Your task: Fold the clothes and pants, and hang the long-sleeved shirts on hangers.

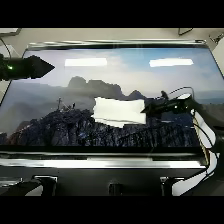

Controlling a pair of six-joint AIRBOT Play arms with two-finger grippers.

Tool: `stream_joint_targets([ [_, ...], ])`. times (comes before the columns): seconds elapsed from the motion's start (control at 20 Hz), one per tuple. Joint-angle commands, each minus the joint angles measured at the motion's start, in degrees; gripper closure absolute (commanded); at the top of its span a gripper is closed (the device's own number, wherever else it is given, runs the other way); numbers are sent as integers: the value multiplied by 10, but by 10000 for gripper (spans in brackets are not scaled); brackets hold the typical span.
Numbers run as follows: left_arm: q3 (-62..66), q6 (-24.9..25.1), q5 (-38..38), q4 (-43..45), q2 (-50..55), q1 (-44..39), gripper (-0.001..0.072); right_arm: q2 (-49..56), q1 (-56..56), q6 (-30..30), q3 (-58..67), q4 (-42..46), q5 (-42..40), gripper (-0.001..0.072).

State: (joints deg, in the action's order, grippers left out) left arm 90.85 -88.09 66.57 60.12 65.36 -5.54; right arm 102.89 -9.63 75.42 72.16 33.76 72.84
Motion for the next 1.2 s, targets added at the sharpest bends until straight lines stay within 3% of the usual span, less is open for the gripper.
stream_joint_targets([
  [0.0, 0, 0, -2, -1, 0, 0, 684, -55, -37, -13, 76, -27, 42, 669],
  [0.35, 0, 11, -1, -1, 0, 0, 683, -156, -220, 148, 319, 124, 117, 668],
  [0.65, 0, 11, -1, -1, 0, 0, 683, -160, -411, 242, 397, 138, 171, 668],
  [1.0, 0, 22, -1, -1, 0, 0, 683, -193, -567, 294, 399, 177, 280, 667],
  [1.15, 0, 22, -1, -1, 0, 0, 683, -198, -580, 290, 391, 280, 331, 666],
])
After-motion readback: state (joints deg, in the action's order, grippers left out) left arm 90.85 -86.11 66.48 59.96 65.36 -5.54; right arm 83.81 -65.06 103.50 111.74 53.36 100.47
